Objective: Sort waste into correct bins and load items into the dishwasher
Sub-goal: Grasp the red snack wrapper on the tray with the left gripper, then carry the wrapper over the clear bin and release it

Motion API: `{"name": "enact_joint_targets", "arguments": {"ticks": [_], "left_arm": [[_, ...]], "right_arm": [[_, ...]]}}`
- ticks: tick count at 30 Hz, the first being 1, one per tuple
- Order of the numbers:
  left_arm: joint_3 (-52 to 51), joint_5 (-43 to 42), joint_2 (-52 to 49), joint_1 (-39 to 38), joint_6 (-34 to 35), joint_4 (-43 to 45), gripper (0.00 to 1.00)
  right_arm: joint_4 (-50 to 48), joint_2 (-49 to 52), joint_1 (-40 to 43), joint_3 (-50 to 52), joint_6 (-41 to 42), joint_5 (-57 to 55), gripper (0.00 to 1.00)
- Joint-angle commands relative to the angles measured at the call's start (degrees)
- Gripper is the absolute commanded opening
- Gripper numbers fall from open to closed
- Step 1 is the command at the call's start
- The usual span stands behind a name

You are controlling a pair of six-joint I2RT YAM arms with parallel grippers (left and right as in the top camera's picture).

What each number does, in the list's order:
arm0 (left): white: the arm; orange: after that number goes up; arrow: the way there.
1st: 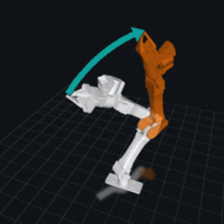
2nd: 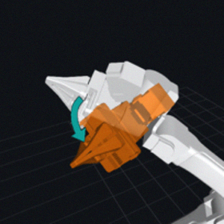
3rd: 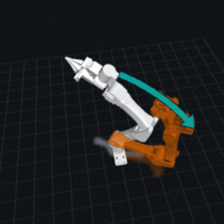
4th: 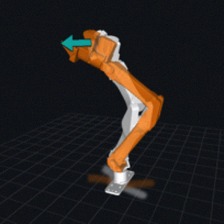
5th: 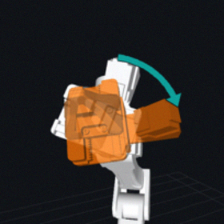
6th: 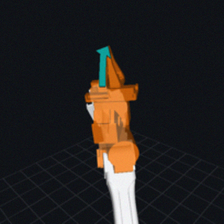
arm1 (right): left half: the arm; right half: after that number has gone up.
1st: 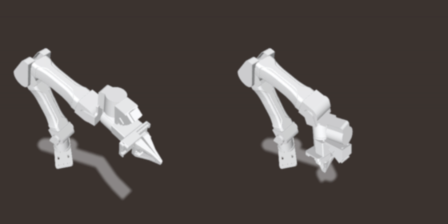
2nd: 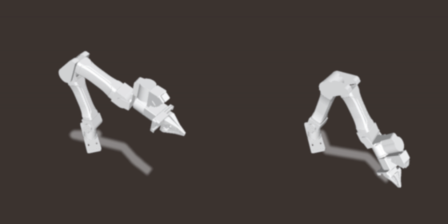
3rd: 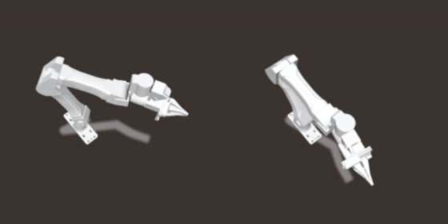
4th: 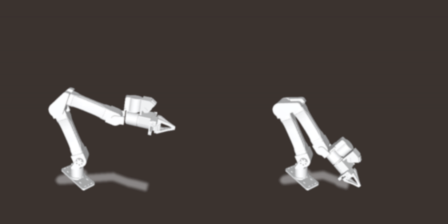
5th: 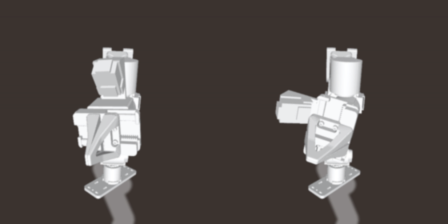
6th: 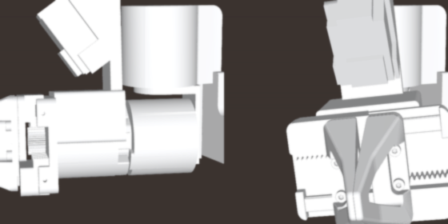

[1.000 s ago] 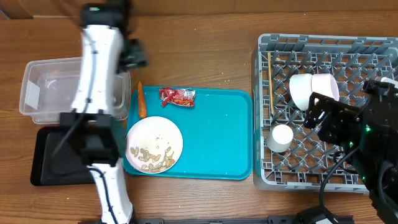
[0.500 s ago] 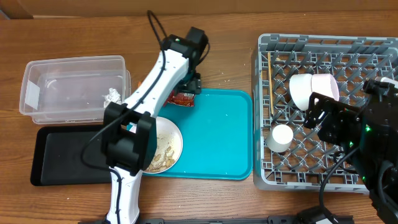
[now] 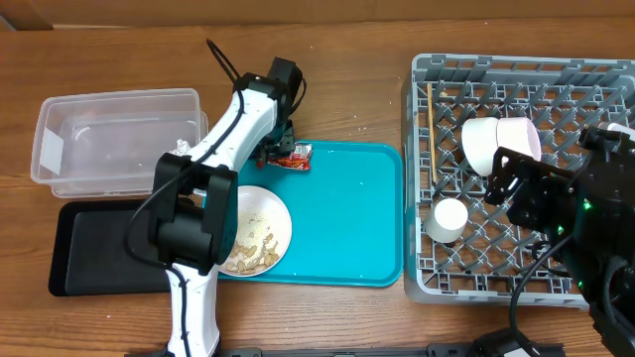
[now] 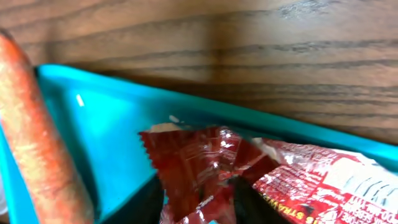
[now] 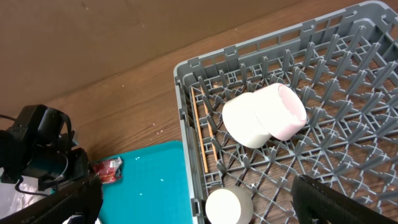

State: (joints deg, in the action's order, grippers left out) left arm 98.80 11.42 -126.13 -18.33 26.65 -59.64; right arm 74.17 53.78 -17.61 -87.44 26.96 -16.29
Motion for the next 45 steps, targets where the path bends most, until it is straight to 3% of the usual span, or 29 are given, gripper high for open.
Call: {"name": "enact_joint_targets", "arguments": {"ticks": [1,3,11,17,22,26,30,32,35,38,40,41,42,45], "left_arm": [[-0.39,-0.57,0.20,-0.22,-2.43,1.22,0.17],[-0.39,-0.59,0.20,-0.22,-2.47,0.96,0.04],[1.49,-0.98,0.50,-0.22,-2.45,-4.87,0.04],[14.43,0.28,3.26,-0.04,0.52,-19.39,0.04],[20.65,3.37,9.44,1.25,3.87,-22.75,0.04],[20.87,6.03,15.04,6.03,10.05,-25.51,0.04],[20.46,5.40,15.47,15.21,10.67,-25.94,0.04],[19.32,3.21,14.16,19.74,10.32,-24.52,0.04],[18.51,-5.60,11.45,23.15,3.74,-22.86,0.05],[18.51,-12.57,10.32,24.44,-2.14,-23.67,0.20],[18.78,-11.02,10.82,24.41,-2.25,-24.37,0.42],[19.10,-10.21,11.30,24.24,-2.25,-24.63,0.62],[19.32,-9.73,11.85,23.89,-2.27,-24.79,0.68],[19.50,-7.06,14.47,22.21,-2.01,-24.59,0.73]], "right_arm": [[-0.28,-0.24,0.37,-1.07,0.11,0.11,1.00],[-0.28,-0.24,0.37,-1.07,0.11,0.11,1.00],[-0.28,-0.24,0.37,-1.07,0.11,0.11,1.00],[-0.28,-0.24,0.37,-1.07,0.11,0.11,1.00],[-0.28,-0.24,0.37,-1.07,0.11,0.11,1.00],[-0.28,-0.24,0.37,-1.07,0.11,0.11,1.00],[-0.28,-0.24,0.37,-1.07,0.11,0.11,1.00],[-0.28,-0.24,0.37,-1.07,0.11,0.11,1.00],[-0.28,-0.24,0.37,-1.07,0.11,0.11,1.00],[-0.28,-0.24,0.37,-1.07,0.11,0.11,1.00],[-0.28,-0.24,0.37,-1.07,0.11,0.11,1.00],[-0.28,-0.24,0.37,-1.07,0.11,0.11,1.00],[-0.28,-0.24,0.37,-1.07,0.11,0.11,1.00],[-0.28,-0.24,0.37,-1.07,0.11,0.11,1.00]]}}
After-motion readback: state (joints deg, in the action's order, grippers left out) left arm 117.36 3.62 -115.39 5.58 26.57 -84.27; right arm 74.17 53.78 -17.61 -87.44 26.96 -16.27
